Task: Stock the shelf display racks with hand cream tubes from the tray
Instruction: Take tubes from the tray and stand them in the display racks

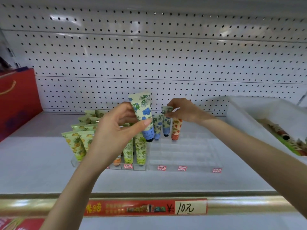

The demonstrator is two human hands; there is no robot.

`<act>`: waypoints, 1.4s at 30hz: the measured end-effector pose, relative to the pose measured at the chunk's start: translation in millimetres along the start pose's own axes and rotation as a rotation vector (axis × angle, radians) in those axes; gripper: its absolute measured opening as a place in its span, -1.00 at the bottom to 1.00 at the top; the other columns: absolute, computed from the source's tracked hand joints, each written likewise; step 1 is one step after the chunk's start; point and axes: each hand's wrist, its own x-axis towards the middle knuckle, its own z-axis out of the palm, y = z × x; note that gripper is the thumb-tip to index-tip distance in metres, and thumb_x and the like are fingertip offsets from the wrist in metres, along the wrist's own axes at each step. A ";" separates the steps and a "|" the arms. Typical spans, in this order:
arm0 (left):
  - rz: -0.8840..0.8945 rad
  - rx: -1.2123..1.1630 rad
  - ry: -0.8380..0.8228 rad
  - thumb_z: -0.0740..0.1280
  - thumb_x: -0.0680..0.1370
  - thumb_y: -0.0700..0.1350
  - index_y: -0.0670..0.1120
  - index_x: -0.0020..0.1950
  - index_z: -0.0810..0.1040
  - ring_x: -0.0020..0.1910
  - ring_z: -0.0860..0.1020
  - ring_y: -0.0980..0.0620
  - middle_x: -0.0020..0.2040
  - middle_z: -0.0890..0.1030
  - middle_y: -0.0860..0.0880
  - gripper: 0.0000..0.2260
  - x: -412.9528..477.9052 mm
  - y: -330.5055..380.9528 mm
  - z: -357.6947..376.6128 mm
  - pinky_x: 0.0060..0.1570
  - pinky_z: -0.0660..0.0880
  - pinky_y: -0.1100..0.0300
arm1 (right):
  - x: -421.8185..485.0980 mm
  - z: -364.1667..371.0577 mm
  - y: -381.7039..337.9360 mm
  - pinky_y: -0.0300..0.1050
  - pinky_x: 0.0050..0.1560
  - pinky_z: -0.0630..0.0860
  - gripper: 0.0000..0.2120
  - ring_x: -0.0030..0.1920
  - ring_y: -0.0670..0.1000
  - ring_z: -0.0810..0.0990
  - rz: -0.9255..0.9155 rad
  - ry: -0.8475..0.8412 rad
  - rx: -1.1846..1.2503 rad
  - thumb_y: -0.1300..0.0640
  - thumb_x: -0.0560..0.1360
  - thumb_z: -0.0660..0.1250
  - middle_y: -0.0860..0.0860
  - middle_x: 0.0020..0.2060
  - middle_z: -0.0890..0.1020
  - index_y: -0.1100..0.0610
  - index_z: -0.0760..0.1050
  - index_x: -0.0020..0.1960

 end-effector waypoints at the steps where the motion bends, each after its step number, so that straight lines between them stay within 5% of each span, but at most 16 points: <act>1: -0.001 0.002 0.003 0.43 0.28 0.08 0.14 -0.20 0.52 -0.14 0.60 0.24 -0.18 0.64 0.16 -0.84 -0.4 0.1 0.6 -0.13 0.53 0.26 | -0.3 0.3 -0.5 -0.32 -0.31 0.35 -0.86 -0.20 -0.18 0.49 0.004 -0.014 -0.013 0.11 0.45 0.41 -0.16 -0.20 0.52 0.08 0.47 -0.06; 6: -0.006 0.000 0.005 0.42 0.30 0.06 0.10 -0.10 0.55 -0.13 0.60 0.22 -0.12 0.66 0.14 -0.79 -1.0 1.0 2.3 -0.05 0.54 0.17 | -0.1 3.9 -1.1 -0.21 -0.13 0.42 -0.83 -0.06 -0.02 0.52 0.003 -0.067 -0.084 0.11 0.44 0.42 0.02 -0.02 0.60 0.10 0.49 -0.02; 23: -0.007 0.013 -0.001 0.43 0.29 0.05 0.11 -0.19 0.50 -0.16 0.59 0.28 -0.23 0.63 0.24 -0.83 -1.2 -5.9 1.4 -0.18 0.50 0.42 | -5.4 7.4 -0.3 -0.32 -0.25 0.46 -0.79 -0.12 -0.04 0.54 0.015 -0.075 -0.073 0.14 0.44 0.43 -0.01 -0.04 0.58 0.14 0.51 0.04; 29: -0.049 0.029 0.026 0.43 0.24 0.10 0.11 -0.13 0.46 -0.17 0.58 0.31 -0.16 0.60 0.13 -0.72 -0.5 -8.2 2.5 -0.15 0.48 0.39 | -5.5 6.6 -1.2 -0.33 -0.28 0.45 -0.84 -0.20 -0.12 0.53 0.005 -0.081 -0.080 0.15 0.45 0.42 -0.02 -0.08 0.58 0.11 0.49 -0.02; 42: -0.054 0.000 -0.016 0.43 0.26 0.08 0.11 -0.08 0.53 -0.14 0.60 0.25 -0.13 0.64 0.24 -0.74 -0.1 -10.0 1.9 -0.13 0.52 0.37 | -2.7 2.0 2.0 -0.20 -0.07 0.47 -0.72 0.06 0.01 0.55 0.001 -0.111 -0.065 0.15 0.44 0.42 0.03 0.09 0.60 0.16 0.50 0.12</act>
